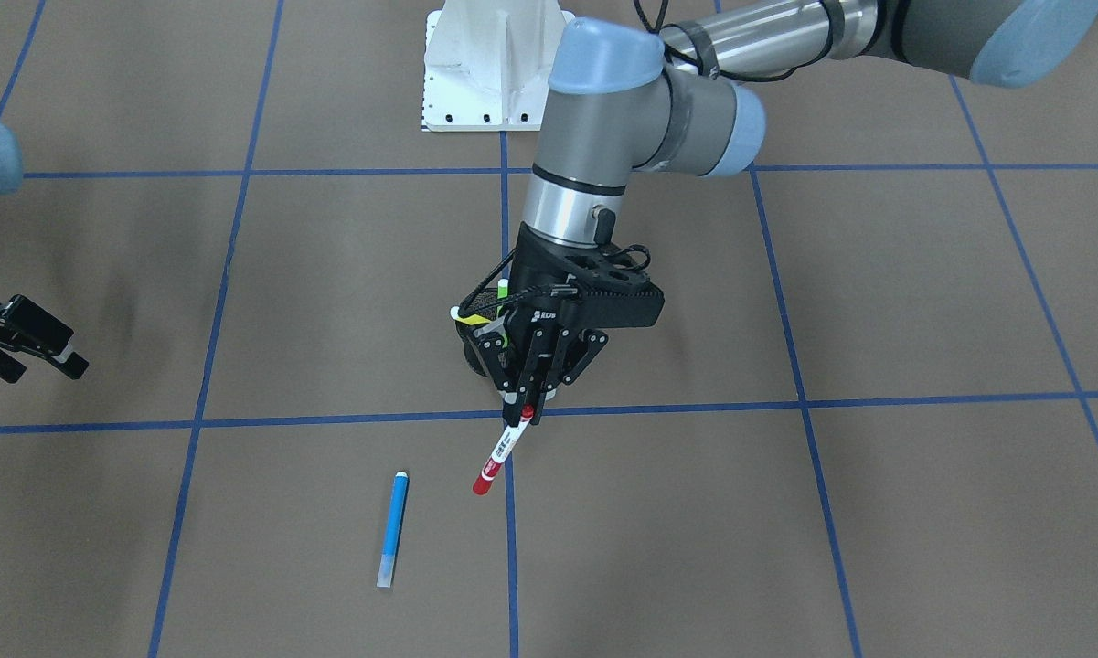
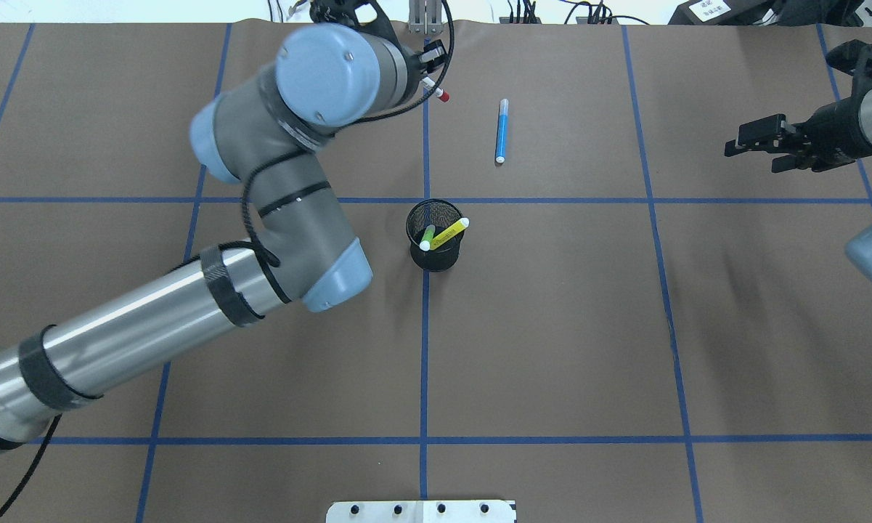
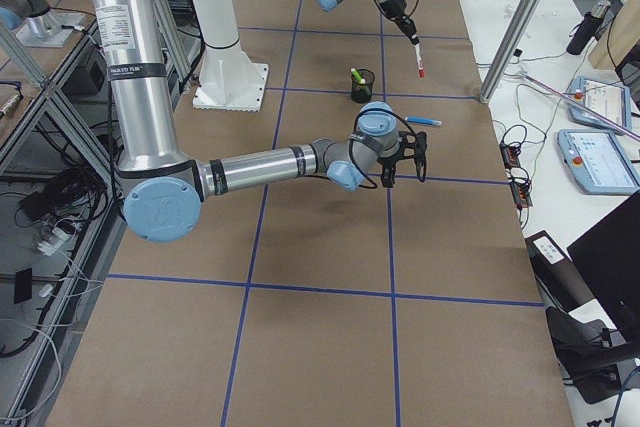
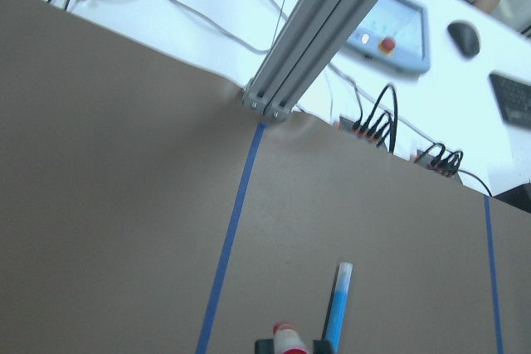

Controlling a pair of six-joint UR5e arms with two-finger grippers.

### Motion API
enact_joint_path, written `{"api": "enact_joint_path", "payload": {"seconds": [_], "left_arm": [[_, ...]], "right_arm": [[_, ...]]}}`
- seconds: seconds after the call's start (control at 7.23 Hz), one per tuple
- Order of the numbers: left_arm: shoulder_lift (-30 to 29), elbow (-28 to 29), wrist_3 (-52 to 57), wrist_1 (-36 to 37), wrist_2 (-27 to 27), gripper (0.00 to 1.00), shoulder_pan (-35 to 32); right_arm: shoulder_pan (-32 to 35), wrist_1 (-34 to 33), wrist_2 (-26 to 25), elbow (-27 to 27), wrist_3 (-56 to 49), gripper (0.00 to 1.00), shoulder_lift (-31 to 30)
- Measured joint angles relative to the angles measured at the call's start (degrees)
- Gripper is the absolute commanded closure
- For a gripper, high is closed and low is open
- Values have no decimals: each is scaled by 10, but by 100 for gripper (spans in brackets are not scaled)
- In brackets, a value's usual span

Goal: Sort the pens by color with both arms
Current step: 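Carry the red-capped marker toward the blue marker with the left gripper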

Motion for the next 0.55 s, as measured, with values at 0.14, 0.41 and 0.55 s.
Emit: {"api": "enact_joint_path", "payload": {"seconds": [0.14, 0.41, 0.55], "left_arm": [[-19, 82, -8, -53, 98, 100, 30], [-47, 190, -45, -91, 209, 100, 60], [-60, 227, -64, -101, 226, 100, 65]], "right_arm": [[0, 0, -1, 0, 1, 0, 0], [-2, 0, -5, 0, 1, 0, 0], [-4, 0, -9, 0, 1, 0, 0]]}}
